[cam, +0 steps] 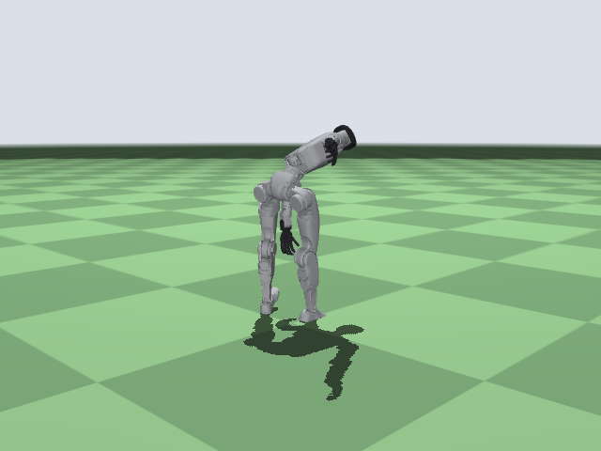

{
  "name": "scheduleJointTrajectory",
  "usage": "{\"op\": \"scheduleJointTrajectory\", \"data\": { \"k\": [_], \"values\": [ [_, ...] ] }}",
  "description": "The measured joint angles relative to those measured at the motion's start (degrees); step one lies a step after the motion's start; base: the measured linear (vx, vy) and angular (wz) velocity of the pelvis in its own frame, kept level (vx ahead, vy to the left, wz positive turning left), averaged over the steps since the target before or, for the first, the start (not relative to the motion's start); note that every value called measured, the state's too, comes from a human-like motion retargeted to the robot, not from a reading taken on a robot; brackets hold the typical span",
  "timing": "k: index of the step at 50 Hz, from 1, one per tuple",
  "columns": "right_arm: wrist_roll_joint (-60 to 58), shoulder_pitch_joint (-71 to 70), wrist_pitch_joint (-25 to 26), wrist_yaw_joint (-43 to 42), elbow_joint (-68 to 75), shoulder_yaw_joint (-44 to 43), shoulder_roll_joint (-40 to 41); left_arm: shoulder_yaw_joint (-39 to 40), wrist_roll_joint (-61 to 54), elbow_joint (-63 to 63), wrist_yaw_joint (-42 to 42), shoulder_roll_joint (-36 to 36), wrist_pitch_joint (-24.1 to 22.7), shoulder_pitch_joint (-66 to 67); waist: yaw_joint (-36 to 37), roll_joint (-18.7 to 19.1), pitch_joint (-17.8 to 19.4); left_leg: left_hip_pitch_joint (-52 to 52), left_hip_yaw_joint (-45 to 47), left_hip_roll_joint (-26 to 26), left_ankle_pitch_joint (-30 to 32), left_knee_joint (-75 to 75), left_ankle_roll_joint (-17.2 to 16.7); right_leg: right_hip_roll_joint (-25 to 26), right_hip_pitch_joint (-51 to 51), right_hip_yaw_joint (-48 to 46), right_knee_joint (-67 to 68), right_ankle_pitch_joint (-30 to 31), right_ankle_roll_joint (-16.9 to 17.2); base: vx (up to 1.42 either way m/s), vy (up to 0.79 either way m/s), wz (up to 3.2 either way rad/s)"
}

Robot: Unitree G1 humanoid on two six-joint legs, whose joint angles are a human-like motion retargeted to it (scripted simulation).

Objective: In place motions

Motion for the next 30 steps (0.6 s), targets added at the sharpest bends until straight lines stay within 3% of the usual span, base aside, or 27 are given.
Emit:
{"op": "scheduleJointTrajectory", "data": {
  "k": [7, 12, 20, 24, 30],
  "values": [
    [-7.4, 0.5, 3.3, 3.0, 1.5, 0.7, 2.6, -0.4, -10.4, 4.4, -10.9, -9.2, 4.9, 13.1, 4.4, 4.8, 0.0, 14.3, -1.4, -2.0, -1.8, -0.3, -0.6, -3.1, 16.0, -4.4, 0.1, -3.6, 1.9, 0.30, 0.07, 0.23],
    [-13.1, -0.3, 4.4, 4.8, 0.4, -1.6, 5.8, -1.3, -12.3, 7.9, -10.7, -12.6, 7.2, 21.7, 8.3, 8.0, 0.0, 25.6, -1.7, -3.4, -4.0, 0.0, -1.0, -5.3, 28.3, -7.3, 0.8, -6.9, 3.0, 0.31, 0.15, 0.17],
    [-15.9, -6.2, 3.4, 8.2, -0.5, -2.4, 9.3, 5.6, 0.9, 6.9, -7.7, -15.5, 6.6, 31.5, 8.6, 10.4, 0.0, 40.6, -2.7, -4.7, -8.0, 0.8, -1.3, -7.1, 45.0, -10.3, 1.6, -11.6, 3.4, 0.27, 0.22, 0.19],
    [-16.2, -7.3, 3.3, 9.1, -0.4, -1.7, 10.2, 9.3, 6.0, 7.3, -7.1, -15.8, 6.2, 35.3, 9.7, 12.1, -3.3, 44.1, -3.3, -5.0, -9.6, 1.0, -1.6, -7.2, 49.2, -11.1, 1.8, -13.9, 3.5, 0.30, 0.10, 0.21],
    [-16.1, -7.0, 3.2, 11.3, -0.9, -1.5, 11.0, 13.8, 9.3, 11.4, -8.3, -13.6, 9.0, 41.1, 11.2, 15.3, -9.9, 45.1, -4.9, -5.1, -10.8, 1.4, -1.7, -6.7, 51.8, -12.1, 1.6, -15.8, 3.0, 0.25, 0.07, 0.32]
  ]
}}
